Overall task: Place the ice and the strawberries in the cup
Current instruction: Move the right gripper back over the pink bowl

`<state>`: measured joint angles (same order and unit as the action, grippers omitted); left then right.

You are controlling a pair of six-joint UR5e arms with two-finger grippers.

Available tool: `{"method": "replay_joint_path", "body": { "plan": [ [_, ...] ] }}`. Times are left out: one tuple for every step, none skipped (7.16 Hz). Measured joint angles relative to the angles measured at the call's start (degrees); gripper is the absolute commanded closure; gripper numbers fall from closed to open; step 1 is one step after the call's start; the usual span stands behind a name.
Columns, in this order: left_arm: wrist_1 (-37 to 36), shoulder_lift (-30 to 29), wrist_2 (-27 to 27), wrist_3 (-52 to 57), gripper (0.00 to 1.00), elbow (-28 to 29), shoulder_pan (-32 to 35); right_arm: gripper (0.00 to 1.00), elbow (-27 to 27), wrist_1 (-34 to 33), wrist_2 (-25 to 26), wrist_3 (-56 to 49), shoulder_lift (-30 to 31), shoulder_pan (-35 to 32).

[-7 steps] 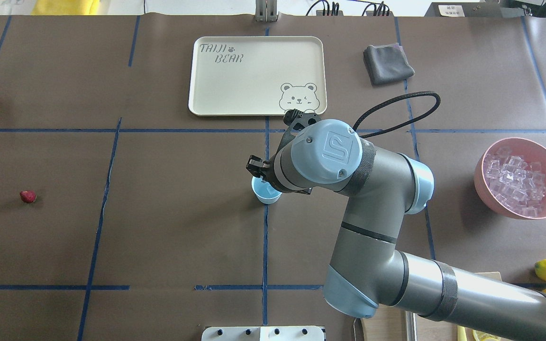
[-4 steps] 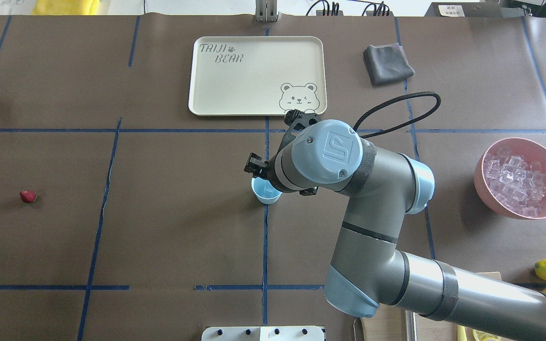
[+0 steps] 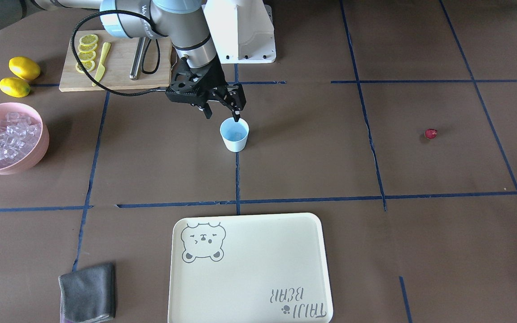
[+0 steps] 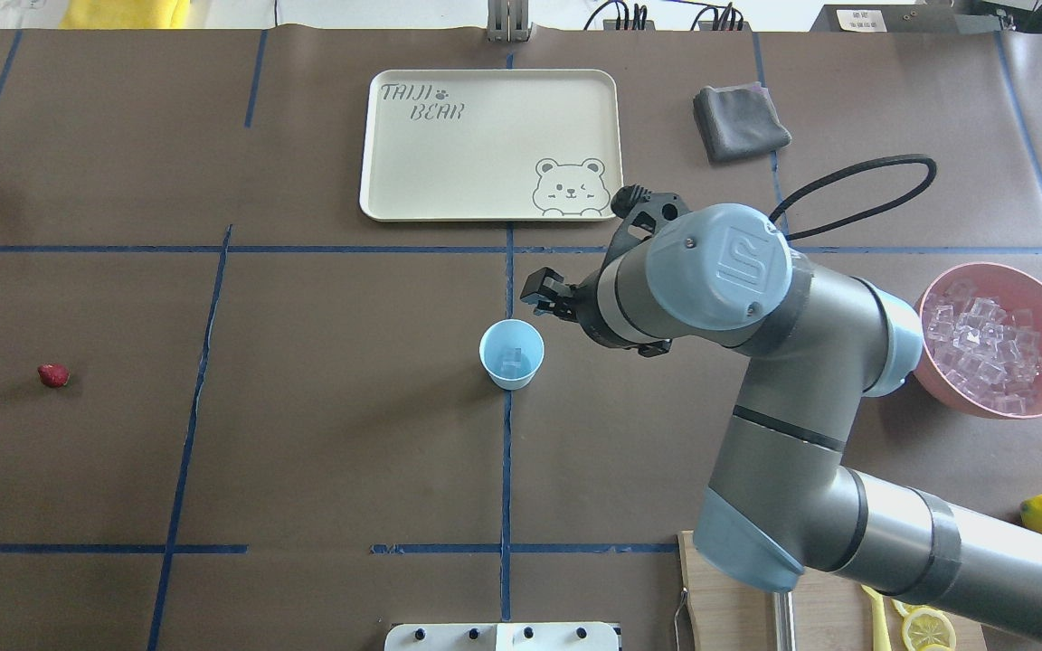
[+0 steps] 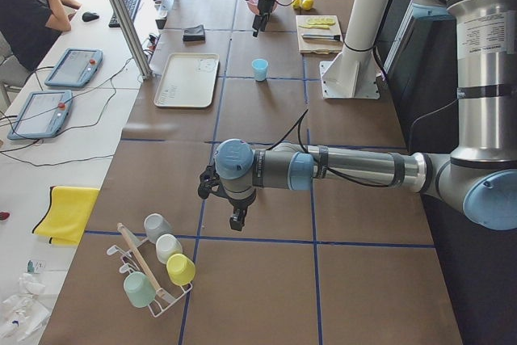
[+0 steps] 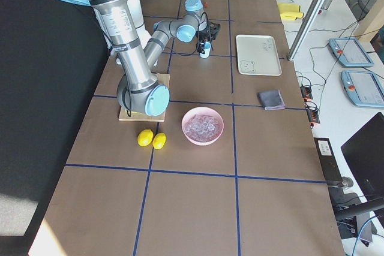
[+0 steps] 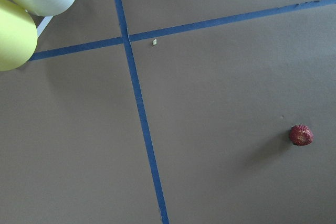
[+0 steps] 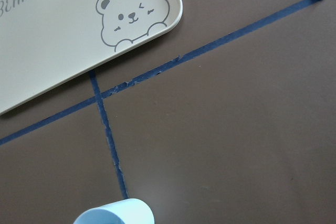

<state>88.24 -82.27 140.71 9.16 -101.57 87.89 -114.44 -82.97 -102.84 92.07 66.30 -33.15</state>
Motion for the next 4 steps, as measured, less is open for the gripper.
{"method": "replay_joint_path", "body": {
  "plan": [
    [0.00, 0.12, 0.00, 0.02, 0.00, 0.05, 0.00, 0.03, -1.99, 0.08, -1.54, -3.51, 4.30, -2.64],
    [0.00, 0.23, 0.00, 0.00, 0.00, 0.08, 0.00, 0.03, -3.10, 0.26, -2.93, -8.24, 8.10, -5.46],
    [0.00, 0.30, 0.00, -0.01, 0.00, 0.12, 0.00, 0.03, -3.50, 0.43, -5.01, -13.54, 11.63, -8.96],
    [0.00, 0.33, 0.00, -0.02, 0.00, 0.12, 0.00, 0.03, -3.58, 0.60, -7.98, -19.95, 15.31, -13.20]
  ]
}}
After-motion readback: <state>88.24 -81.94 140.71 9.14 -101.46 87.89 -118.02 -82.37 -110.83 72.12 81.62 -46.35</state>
